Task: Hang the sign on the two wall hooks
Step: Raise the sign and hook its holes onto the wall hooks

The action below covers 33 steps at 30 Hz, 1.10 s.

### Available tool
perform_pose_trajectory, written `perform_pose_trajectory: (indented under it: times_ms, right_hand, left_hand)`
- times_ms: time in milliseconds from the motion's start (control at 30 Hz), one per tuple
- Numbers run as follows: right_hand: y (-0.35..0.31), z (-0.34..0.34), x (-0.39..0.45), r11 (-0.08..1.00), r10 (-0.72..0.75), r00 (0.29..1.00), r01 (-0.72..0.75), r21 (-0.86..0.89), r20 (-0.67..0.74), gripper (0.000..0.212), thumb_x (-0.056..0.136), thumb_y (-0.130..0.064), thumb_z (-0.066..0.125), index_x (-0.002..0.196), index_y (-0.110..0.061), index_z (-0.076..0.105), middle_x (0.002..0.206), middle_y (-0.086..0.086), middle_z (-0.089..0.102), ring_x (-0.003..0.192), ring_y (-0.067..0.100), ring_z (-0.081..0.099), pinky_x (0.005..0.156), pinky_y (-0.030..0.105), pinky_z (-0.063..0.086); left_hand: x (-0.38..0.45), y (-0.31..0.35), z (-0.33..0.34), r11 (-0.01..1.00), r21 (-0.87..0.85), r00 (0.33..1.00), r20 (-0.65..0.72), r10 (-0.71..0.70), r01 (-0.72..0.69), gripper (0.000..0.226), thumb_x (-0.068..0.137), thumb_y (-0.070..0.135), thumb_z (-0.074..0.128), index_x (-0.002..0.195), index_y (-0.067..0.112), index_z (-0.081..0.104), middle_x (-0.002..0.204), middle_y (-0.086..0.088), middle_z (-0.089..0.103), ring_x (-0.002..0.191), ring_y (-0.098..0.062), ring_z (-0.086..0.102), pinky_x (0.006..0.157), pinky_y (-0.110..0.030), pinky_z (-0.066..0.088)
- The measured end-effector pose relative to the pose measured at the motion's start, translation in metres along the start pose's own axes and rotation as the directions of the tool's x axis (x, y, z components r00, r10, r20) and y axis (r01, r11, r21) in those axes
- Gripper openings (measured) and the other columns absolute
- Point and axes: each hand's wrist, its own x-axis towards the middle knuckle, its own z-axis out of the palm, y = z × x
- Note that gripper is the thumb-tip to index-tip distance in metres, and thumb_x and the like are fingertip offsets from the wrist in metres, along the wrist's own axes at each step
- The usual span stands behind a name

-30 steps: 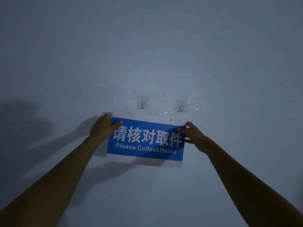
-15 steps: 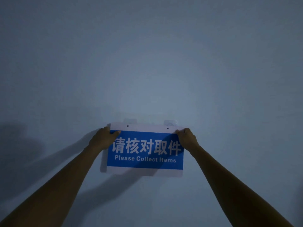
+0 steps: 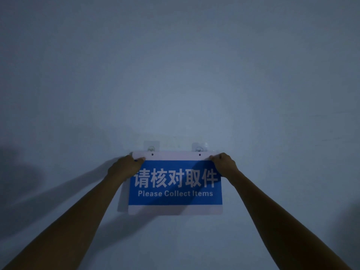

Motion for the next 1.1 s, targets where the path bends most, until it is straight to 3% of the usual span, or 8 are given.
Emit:
perform_pose_trajectory:
  times_ms: [133,400,533,700,900,1000,1067,1100]
  right_hand:
    - [-0.005,0.000,-0.002,0.999,-0.025,1.000,0.026,-0.037,0.017,0.040,0.096,-0.037,0.042,0.113,-0.004,0.056,0.105,0.013,0.066,0.086,0.024,0.062,0.074,0.031,0.049]
    - [0.000,-0.002,-0.003,0.997,-0.025,1.000,0.026,-0.073,0.017,0.029,0.096,-0.038,0.043,0.098,-0.010,0.052,0.102,0.011,0.066,0.086,0.024,0.062,0.076,0.032,0.051]
    - [0.005,-0.004,-0.002,0.999,0.015,1.000,-0.015,-0.037,0.005,0.033,0.093,-0.041,0.050,0.095,-0.009,0.054,0.101,0.012,0.067,0.094,0.030,0.067,0.089,0.040,0.056]
    - [0.008,0.004,0.001,0.999,0.040,0.999,-0.040,-0.018,0.014,0.031,0.093,-0.040,0.051,0.099,-0.010,0.055,0.100,0.011,0.065,0.089,0.026,0.064,0.089,0.041,0.056]
    - [0.007,-0.006,0.002,0.998,0.068,0.997,-0.069,0.015,0.041,0.036,0.087,-0.042,0.059,0.099,-0.009,0.060,0.094,0.012,0.070,0.081,0.030,0.072,0.067,0.036,0.061]
    - [0.004,-0.010,-0.005,0.972,0.001,1.000,0.002,-0.234,0.011,0.042,0.090,-0.047,0.048,0.094,-0.007,0.062,0.086,0.009,0.072,0.068,0.025,0.072,0.066,0.035,0.062]
    - [0.004,-0.010,-0.012,0.848,-0.164,0.986,0.131,-0.513,-0.020,0.042,0.094,-0.047,0.038,0.086,-0.012,0.058,0.078,0.002,0.067,0.063,0.019,0.066,0.064,0.030,0.057]
    - [0.005,-0.010,-0.014,0.802,-0.224,0.974,0.168,-0.573,-0.029,0.040,0.096,-0.046,0.035,0.084,-0.014,0.056,0.076,0.001,0.064,0.063,0.018,0.062,0.062,0.029,0.052]
  left_hand:
    - [-0.002,-0.004,0.002,0.998,0.003,0.995,0.069,-0.069,0.069,0.064,0.087,0.058,0.045,0.127,0.010,0.054,0.117,-0.014,0.069,0.096,-0.028,0.067,0.084,-0.039,0.057]
    - [0.001,-0.004,0.003,0.999,0.040,0.998,0.059,-0.031,0.029,0.059,0.086,0.060,0.044,0.115,0.011,0.059,0.110,-0.012,0.070,0.093,-0.028,0.068,0.084,-0.039,0.058]
    - [0.003,-0.003,0.002,0.999,0.045,0.998,0.049,-0.026,0.024,0.059,0.086,0.059,0.045,0.121,0.012,0.055,0.113,-0.013,0.070,0.091,-0.027,0.068,0.083,-0.039,0.058]
    - [0.004,-0.007,0.003,0.992,0.129,1.000,-0.018,0.005,-0.003,0.062,0.086,0.061,0.044,0.122,0.012,0.055,0.114,-0.013,0.070,0.093,-0.029,0.069,0.087,-0.043,0.057]
    - [0.003,-0.011,0.012,0.996,0.087,0.995,-0.097,0.021,-0.013,0.060,0.085,0.061,0.046,0.123,0.016,0.053,0.114,-0.010,0.070,0.096,-0.029,0.069,0.083,-0.042,0.057]
    - [0.002,-0.009,0.011,0.938,0.345,0.978,-0.188,0.095,-0.025,0.060,0.087,0.063,0.040,0.114,0.013,0.059,0.109,-0.009,0.072,0.093,-0.026,0.069,0.071,-0.030,0.048]
    - [0.001,-0.008,0.009,0.887,0.462,0.974,-0.191,0.119,-0.018,0.061,0.088,0.062,0.037,0.111,0.012,0.062,0.107,-0.009,0.073,0.091,-0.026,0.069,0.067,-0.028,0.046]
    - [0.000,-0.007,0.010,0.874,0.486,0.978,-0.177,0.115,-0.015,0.060,0.089,0.061,0.037,0.109,0.011,0.063,0.106,-0.010,0.073,0.090,-0.025,0.069,0.066,-0.028,0.045]
